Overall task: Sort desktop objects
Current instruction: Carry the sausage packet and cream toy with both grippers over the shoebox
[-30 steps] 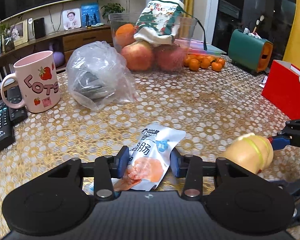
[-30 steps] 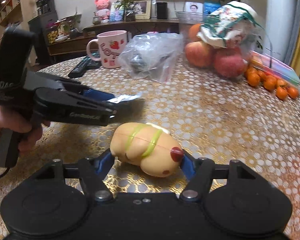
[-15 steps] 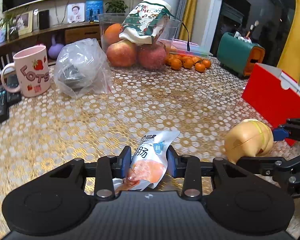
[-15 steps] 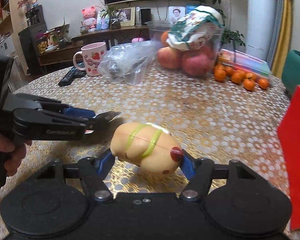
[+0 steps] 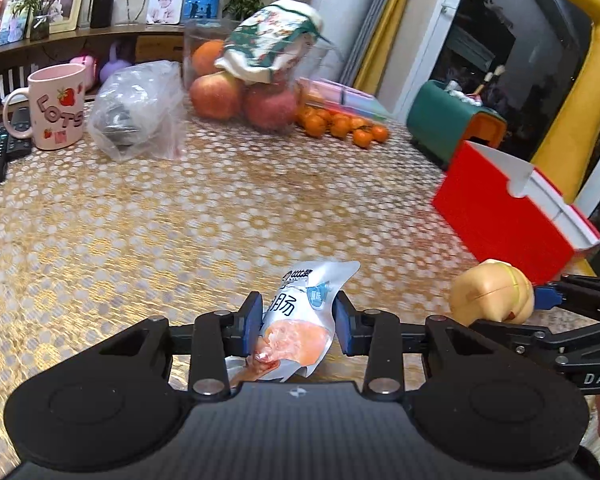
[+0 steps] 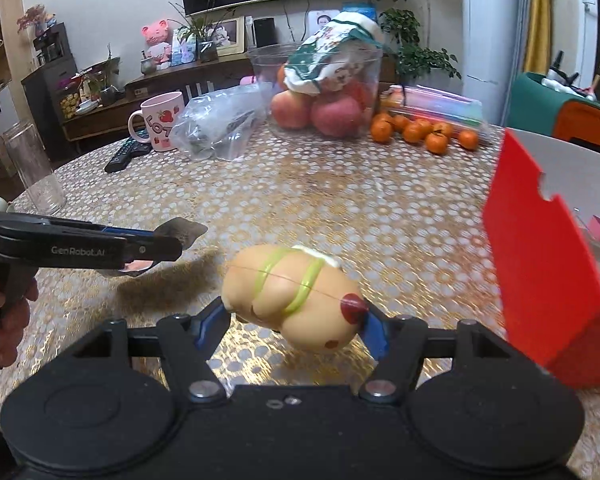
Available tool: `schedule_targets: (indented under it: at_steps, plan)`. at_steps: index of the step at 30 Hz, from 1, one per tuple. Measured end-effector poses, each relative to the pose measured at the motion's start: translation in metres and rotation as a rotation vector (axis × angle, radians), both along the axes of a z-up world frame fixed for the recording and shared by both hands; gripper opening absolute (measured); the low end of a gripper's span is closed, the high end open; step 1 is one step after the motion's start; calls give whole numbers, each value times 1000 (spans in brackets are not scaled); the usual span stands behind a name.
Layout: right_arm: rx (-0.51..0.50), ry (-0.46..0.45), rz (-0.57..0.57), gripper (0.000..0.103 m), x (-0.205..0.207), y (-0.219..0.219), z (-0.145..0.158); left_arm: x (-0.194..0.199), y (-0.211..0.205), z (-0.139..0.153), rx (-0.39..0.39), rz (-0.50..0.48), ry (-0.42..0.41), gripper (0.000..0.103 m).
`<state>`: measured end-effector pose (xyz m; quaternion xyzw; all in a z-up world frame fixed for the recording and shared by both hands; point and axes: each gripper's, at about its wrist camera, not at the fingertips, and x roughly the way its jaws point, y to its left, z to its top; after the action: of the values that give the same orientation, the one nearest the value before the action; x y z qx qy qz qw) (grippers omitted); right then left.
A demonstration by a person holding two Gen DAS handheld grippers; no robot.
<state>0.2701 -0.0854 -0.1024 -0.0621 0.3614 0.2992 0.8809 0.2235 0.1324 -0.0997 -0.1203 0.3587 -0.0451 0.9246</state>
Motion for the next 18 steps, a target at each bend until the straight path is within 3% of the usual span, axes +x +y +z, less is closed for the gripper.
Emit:
schedule_targets:
  at_steps: [18]
  plan:
    - [49,-55,-105,67,-16,-115,55,-7,-117,65,-9,-114,-95,36]
